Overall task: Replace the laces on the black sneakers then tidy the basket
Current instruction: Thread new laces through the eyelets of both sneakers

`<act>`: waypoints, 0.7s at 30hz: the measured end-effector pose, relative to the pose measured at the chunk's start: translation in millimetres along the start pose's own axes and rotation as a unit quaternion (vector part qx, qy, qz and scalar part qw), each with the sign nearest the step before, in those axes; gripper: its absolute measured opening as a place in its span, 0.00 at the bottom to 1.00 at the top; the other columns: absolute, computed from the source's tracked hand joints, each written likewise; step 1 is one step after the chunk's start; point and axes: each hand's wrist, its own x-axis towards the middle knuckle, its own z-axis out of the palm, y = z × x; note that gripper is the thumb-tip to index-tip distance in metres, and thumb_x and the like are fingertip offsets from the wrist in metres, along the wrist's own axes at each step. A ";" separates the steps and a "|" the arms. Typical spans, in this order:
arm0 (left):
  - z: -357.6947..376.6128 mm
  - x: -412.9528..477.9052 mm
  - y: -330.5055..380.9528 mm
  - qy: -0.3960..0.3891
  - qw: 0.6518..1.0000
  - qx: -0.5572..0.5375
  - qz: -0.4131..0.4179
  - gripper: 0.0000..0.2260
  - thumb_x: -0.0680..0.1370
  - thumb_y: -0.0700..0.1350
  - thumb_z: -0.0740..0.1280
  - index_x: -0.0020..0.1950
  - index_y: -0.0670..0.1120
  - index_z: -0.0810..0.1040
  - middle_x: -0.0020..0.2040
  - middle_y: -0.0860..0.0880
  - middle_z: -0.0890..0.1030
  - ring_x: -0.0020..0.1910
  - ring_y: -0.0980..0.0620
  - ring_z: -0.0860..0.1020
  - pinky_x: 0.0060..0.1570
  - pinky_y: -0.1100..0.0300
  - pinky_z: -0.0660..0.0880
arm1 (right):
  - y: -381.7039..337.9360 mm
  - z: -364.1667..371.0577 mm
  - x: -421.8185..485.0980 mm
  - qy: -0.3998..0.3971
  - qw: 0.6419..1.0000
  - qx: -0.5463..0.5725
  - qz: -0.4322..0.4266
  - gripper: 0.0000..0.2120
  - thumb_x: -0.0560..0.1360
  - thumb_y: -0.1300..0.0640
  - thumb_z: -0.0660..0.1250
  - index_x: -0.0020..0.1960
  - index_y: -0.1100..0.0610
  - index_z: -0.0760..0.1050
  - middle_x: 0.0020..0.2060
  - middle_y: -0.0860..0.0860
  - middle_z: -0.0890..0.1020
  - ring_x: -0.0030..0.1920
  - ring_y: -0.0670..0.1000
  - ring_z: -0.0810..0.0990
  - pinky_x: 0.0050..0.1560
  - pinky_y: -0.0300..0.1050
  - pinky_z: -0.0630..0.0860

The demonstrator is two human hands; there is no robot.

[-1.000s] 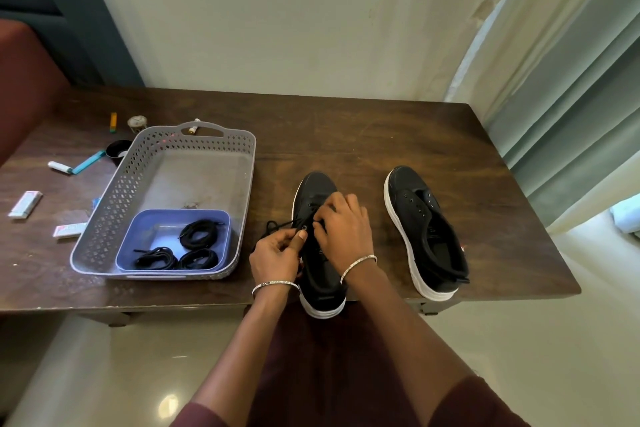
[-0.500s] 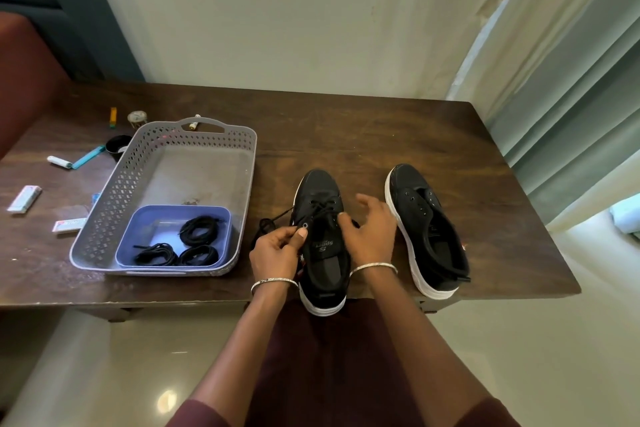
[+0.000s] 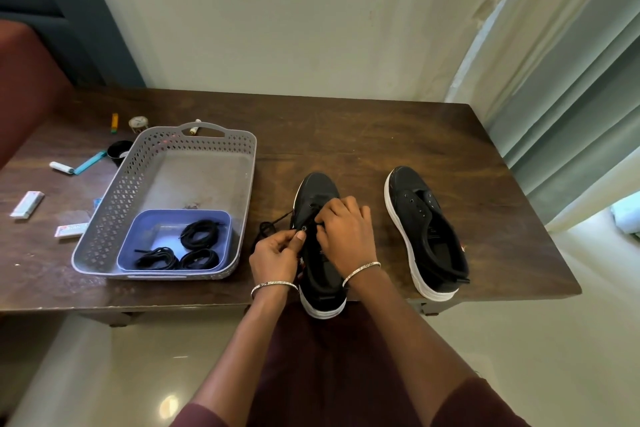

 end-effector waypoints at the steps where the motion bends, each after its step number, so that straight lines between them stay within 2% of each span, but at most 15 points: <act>1: -0.2 0.0 0.0 0.000 1.000 0.000 0.000 0.01 0.74 0.51 0.75 0.42 0.56 0.86 0.31 0.54 0.83 0.32 0.53 0.81 0.46 0.50 0.81 | 0.7 -0.4 0.2 -0.003 0.999 0.030 0.011 0.03 0.71 0.54 0.74 0.44 0.52 0.82 0.44 0.47 0.80 0.50 0.52 0.75 0.45 0.50 0.70; 3: -0.3 0.3 0.2 0.001 1.000 -0.002 -0.002 0.03 0.74 0.51 0.75 0.40 0.57 0.85 0.31 0.53 0.83 0.32 0.51 0.82 0.46 0.48 0.81 | -0.7 -5.5 2.7 -0.008 0.981 0.174 0.087 0.01 0.72 0.55 0.72 0.43 0.50 0.80 0.44 0.45 0.81 0.50 0.50 0.75 0.47 0.48 0.70; 4: -0.2 0.4 0.4 0.001 1.000 -0.003 -0.001 0.04 0.74 0.51 0.75 0.39 0.58 0.85 0.30 0.52 0.83 0.32 0.51 0.81 0.46 0.48 0.81 | -0.9 -7.1 5.3 0.001 0.949 0.270 0.164 0.02 0.72 0.55 0.72 0.42 0.49 0.80 0.43 0.45 0.82 0.49 0.49 0.77 0.48 0.47 0.72; 5: 0.0 0.7 0.5 0.001 1.000 -0.004 -0.001 0.05 0.74 0.50 0.75 0.38 0.58 0.85 0.31 0.52 0.83 0.32 0.51 0.81 0.46 0.48 0.81 | 0.5 -8.6 9.4 0.012 0.891 0.366 0.268 0.03 0.72 0.56 0.72 0.41 0.50 0.80 0.42 0.45 0.83 0.47 0.49 0.80 0.48 0.45 0.75; 7: 0.4 0.9 0.3 -0.001 1.000 -0.009 -0.003 0.05 0.74 0.50 0.75 0.38 0.57 0.85 0.31 0.52 0.83 0.32 0.51 0.81 0.46 0.48 0.81 | 8.7 -9.2 15.0 0.013 0.706 0.521 0.480 0.04 0.70 0.58 0.74 0.37 0.53 0.81 0.37 0.49 0.84 0.38 0.49 0.81 0.41 0.44 0.77; 8: 0.2 0.9 0.0 -0.003 1.000 -0.010 -0.004 0.05 0.74 0.50 0.75 0.38 0.58 0.85 0.31 0.51 0.83 0.32 0.51 0.81 0.46 0.48 0.81 | 13.6 -8.3 13.3 -0.006 0.622 0.557 0.551 0.04 0.69 0.59 0.74 0.36 0.54 0.80 0.36 0.51 0.83 0.34 0.50 0.80 0.36 0.44 0.77; 9: 0.0 1.0 -0.7 -0.003 1.000 -0.010 -0.005 0.05 0.74 0.50 0.75 0.38 0.58 0.85 0.32 0.51 0.83 0.32 0.51 0.81 0.46 0.48 0.81 | 17.2 -7.5 10.4 -0.020 0.578 0.563 0.590 0.04 0.68 0.60 0.74 0.37 0.56 0.80 0.36 0.53 0.82 0.32 0.51 0.78 0.35 0.45 0.77; 10: -0.3 0.9 -0.8 -0.003 1.000 -0.011 -0.006 0.05 0.74 0.50 0.75 0.38 0.58 0.85 0.32 0.51 0.84 0.32 0.51 0.81 0.46 0.48 0.82 | 20.1 -5.3 7.1 -0.028 0.587 0.540 0.603 0.04 0.68 0.59 0.74 0.40 0.56 0.80 0.38 0.53 0.82 0.35 0.51 0.79 0.39 0.47 0.78; 11: -1.1 0.8 -0.9 -0.004 1.000 -0.011 -0.007 0.04 0.74 0.50 0.75 0.39 0.57 0.85 0.32 0.52 0.84 0.33 0.50 0.81 0.46 0.49 0.82 | 21.3 -2.3 3.7 -0.024 0.643 0.493 0.586 0.07 0.68 0.57 0.74 0.44 0.55 0.79 0.41 0.51 0.82 0.40 0.52 0.81 0.45 0.48 0.79; 12: -1.5 0.4 -0.1 -0.005 1.000 -0.014 -0.007 0.03 0.74 0.50 0.75 0.40 0.56 0.86 0.33 0.52 0.84 0.34 0.50 0.82 0.46 0.50 0.82 | 20.9 -0.7 0.3 -0.008 0.717 0.438 0.542 0.11 0.67 0.54 0.75 0.48 0.52 0.77 0.44 0.50 0.81 0.45 0.51 0.80 0.50 0.50 0.78; 14: -1.8 -0.2 1.1 -0.007 1.000 -0.018 -0.008 0.02 0.74 0.50 0.75 0.43 0.53 0.87 0.32 0.53 0.84 0.33 0.51 0.81 0.44 0.53 0.81 | 15.3 -3.0 -3.5 0.014 0.858 0.343 0.382 0.14 0.68 0.51 0.73 0.52 0.48 0.76 0.49 0.47 0.78 0.51 0.50 0.76 0.55 0.48 0.74; 16: -1.5 -0.3 0.8 -0.005 1.000 -0.017 -0.009 0.03 0.74 0.50 0.75 0.45 0.51 0.87 0.30 0.52 0.82 0.30 0.52 0.80 0.42 0.54 0.81 | 7.3 -6.9 -1.0 0.020 0.943 0.261 0.207 0.13 0.69 0.52 0.71 0.54 0.49 0.77 0.51 0.47 0.76 0.53 0.51 0.71 0.54 0.46 0.70; 18: -1.9 -0.6 1.5 -0.003 1.000 -0.014 -0.005 0.02 0.74 0.50 0.75 0.43 0.53 0.87 0.29 0.52 0.82 0.29 0.52 0.79 0.41 0.53 0.80 | -0.4 -8.3 2.0 0.007 0.983 0.162 0.085 0.11 0.70 0.53 0.71 0.52 0.49 0.77 0.51 0.48 0.76 0.54 0.52 0.71 0.50 0.48 0.70; 21: -2.5 -1.7 2.9 -0.001 1.000 -0.010 -0.003 0.04 0.74 0.49 0.75 0.39 0.56 0.85 0.28 0.51 0.81 0.28 0.52 0.78 0.41 0.53 0.80 | -7.5 0.0 1.6 0.005 0.998 0.052 0.018 0.08 0.68 0.55 0.73 0.46 0.53 0.79 0.47 0.49 0.78 0.51 0.55 0.75 0.44 0.52 0.73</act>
